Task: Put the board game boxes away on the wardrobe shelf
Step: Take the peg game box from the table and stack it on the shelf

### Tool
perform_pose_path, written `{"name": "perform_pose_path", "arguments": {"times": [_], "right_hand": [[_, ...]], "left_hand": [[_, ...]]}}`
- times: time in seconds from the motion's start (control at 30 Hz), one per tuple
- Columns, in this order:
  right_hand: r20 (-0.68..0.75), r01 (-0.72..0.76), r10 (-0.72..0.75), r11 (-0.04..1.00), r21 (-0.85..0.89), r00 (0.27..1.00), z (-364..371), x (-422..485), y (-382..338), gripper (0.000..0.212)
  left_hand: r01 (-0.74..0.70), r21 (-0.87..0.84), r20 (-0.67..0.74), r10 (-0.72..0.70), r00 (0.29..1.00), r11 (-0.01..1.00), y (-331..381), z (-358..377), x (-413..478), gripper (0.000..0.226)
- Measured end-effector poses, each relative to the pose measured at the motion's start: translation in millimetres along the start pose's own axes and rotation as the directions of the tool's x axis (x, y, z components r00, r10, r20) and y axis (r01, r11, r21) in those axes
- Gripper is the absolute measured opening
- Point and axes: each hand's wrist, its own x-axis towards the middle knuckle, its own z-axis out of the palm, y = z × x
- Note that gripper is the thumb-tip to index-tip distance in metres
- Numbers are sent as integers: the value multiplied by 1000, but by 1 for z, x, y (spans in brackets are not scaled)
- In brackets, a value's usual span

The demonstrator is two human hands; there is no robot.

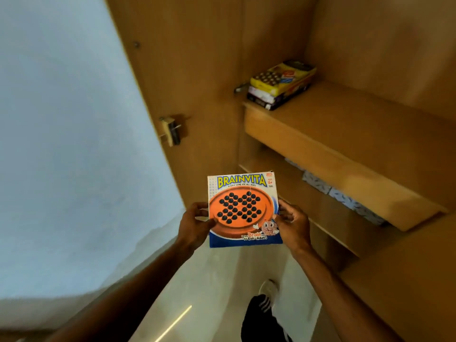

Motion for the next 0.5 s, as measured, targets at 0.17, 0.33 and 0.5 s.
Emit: {"name": "perform_pose_path", "arguments": {"times": [0.17,0.33,0.5], "right_hand": [[-112,35,-34,999,4,993,-54,105,-14,39],[-169,50,-55,998,-32,984,-103,203,-34,39],[-174,38,-36,999,11,984,-130,298,-58,41]], "left_hand": [[-72,-6,82,72,994,997,70,89,94,37],[-133,19,116,130,985,991,137,161,170,38],[-222,49,88,217,972,974,206,209,239,42]]}}
